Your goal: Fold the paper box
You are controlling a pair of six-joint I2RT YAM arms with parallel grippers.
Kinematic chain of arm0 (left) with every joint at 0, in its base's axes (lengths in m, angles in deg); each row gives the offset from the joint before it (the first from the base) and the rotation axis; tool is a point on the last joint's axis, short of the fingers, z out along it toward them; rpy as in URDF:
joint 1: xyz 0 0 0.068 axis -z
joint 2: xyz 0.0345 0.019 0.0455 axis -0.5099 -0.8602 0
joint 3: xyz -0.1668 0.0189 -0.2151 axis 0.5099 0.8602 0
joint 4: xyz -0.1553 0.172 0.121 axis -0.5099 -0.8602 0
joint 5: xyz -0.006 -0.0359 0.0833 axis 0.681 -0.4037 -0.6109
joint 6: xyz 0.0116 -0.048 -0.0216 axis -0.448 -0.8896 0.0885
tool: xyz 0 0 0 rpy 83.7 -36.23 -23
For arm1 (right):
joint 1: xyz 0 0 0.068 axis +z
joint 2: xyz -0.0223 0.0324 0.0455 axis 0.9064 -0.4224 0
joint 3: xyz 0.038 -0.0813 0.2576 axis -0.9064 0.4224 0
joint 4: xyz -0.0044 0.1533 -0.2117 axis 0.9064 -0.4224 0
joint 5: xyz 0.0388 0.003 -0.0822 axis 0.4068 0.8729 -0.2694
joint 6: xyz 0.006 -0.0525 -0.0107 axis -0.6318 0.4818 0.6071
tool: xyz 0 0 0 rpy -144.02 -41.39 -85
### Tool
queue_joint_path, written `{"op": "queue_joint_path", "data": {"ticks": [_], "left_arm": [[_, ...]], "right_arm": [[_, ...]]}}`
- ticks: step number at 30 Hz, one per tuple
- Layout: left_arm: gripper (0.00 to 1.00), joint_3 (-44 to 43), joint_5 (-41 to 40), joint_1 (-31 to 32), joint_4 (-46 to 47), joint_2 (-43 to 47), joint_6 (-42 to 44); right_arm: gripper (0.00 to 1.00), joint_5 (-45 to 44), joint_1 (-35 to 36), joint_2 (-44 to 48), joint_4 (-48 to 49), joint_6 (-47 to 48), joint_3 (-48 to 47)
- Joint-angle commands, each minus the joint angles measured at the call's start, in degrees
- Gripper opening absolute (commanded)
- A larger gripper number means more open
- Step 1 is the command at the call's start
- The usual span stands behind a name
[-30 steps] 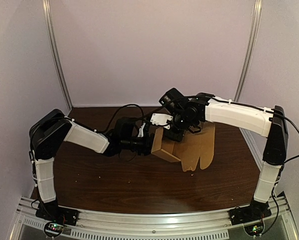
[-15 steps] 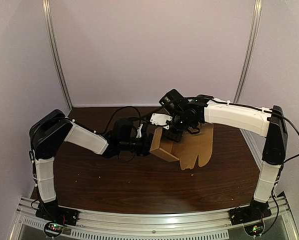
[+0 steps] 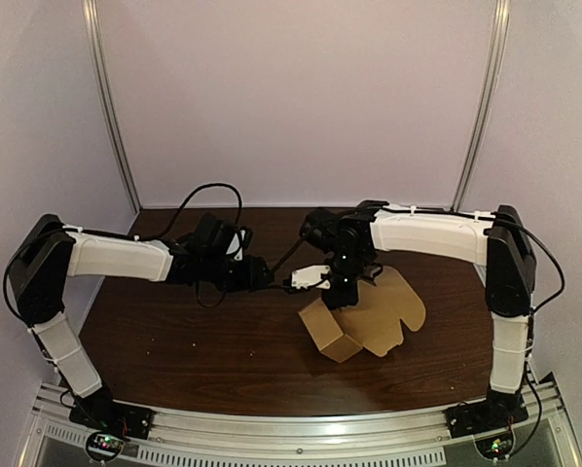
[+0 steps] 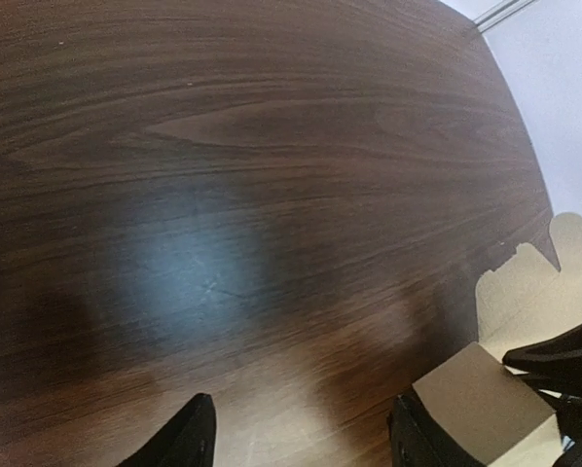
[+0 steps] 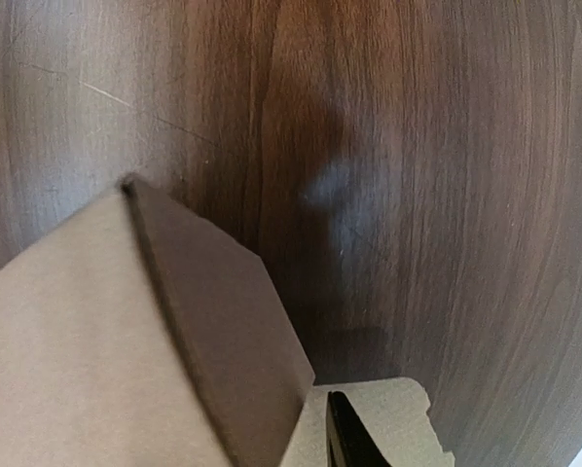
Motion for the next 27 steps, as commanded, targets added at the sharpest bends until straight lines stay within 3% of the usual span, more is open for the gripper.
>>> {"op": "queue_joint_path", "data": {"ticks": [1,4,9,13,15,16,17,21,24,27], "left_arm": [[0.63,-0.81,-6.71,-0.54,-10.62,2.7,9.62],[0.63,-0.19,-7.58,-0.52,-11.48,5.3,12.62],[0.64,-0.38,-4.56,-0.52,-12.36,9.2,18.46],[0.64,-3.66,-2.06,-0.52,-17.34,9.91,21.88],[0.64,-4.61,0.08,-0.52,-19.25,10.67,22.81],[0.64,-4.77,2.16,-0.44,-19.52,11.16,23.5],[0.64,-4.88,4.0,0.0,-19.66,11.81,24.23],[0.62,-4.8,8.54,4.71,-20.35,14.83,28.6],[0.6,-5.04,9.05,7.31,-20.92,14.89,28.93],[0.59,-5.39,8.31,8.65,-21.65,12.94,28.02]], "right_arm": [[0.23,3.13,1.73,-4.73,-5.81,2.32,-8.72],[0.28,4.33,2.75,-6.13,-8.54,2.85,-12.79],[0.46,1.12,2.78,-2.0,-9.62,1.37,-14.45],[0.54,-9.64,2.05,3.67,-8.76,1.45,-10.87],[0.72,-14.0,0.36,7.88,-3.09,0.51,-5.12],[0.96,-15.0,-0.86,9.95,0.1,-0.7,-2.58],[0.99,-14.83,-2.13,12.74,3.69,-2.45,-0.67],[1.0,-5.76,-10.08,18.79,8.18,-12.94,3.69],[1.0,2.71,-13.64,20.33,7.67,-14.63,5.24],[0.98,4.99,-14.64,20.83,7.14,-14.41,6.69]]}}
